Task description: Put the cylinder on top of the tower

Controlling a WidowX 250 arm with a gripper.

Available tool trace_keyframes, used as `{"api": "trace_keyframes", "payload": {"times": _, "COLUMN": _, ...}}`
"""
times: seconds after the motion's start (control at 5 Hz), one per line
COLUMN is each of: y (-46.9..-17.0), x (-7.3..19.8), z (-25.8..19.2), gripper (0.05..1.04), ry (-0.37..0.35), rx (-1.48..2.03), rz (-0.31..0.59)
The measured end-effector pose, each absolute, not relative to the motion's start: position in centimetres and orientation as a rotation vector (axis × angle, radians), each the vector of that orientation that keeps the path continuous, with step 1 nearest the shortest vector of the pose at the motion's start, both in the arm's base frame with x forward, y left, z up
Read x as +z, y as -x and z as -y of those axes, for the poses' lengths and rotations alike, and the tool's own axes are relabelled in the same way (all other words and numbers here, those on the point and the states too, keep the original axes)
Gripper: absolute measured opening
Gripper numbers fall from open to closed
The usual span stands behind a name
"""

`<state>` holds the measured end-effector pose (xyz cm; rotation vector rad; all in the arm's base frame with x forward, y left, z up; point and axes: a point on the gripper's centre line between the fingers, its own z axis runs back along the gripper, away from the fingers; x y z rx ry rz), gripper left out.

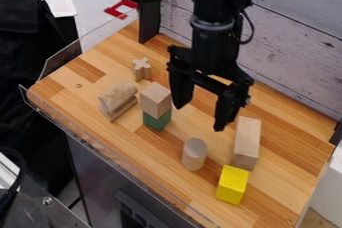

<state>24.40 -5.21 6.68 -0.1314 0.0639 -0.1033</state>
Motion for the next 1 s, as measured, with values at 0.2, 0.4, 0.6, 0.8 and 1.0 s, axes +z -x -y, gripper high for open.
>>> {"api": "trace_keyframes", "payload": {"times": 0.2, "y": -24.3, "x": 5.6, "z": 5.5, "gripper": 1.001, "ry": 0.134, "rx": -0.111, "rz": -0.081}}
{"api": "trace_keyframes", "payload": {"times": 0.4, "y": -24.4, "x": 4.7, "z": 5.6, "gripper": 1.001, "ry": 0.136, "rx": -0.108, "rz": -0.096}}
{"api": "trace_keyframes", "payload": {"times": 0.6, "y": -24.4, "x": 4.3, "z": 5.3, "gripper": 1.001, "ry": 0.137, "rx": -0.101, "rz": -0.105}}
{"api": "trace_keyframes", "payload": {"times": 0.8, "y": -24.3, "x": 3.3, "z": 5.2, "gripper": 1.001, "ry": 0.136, "rx": -0.099, "rz": -0.125}}
{"api": "trace_keyframes", "payload": {"times": 1.0, "y": -24.1, "x": 2.9, "z": 5.1, "gripper": 1.001, "ry": 0.134, "rx": -0.093, "rz": -0.128}}
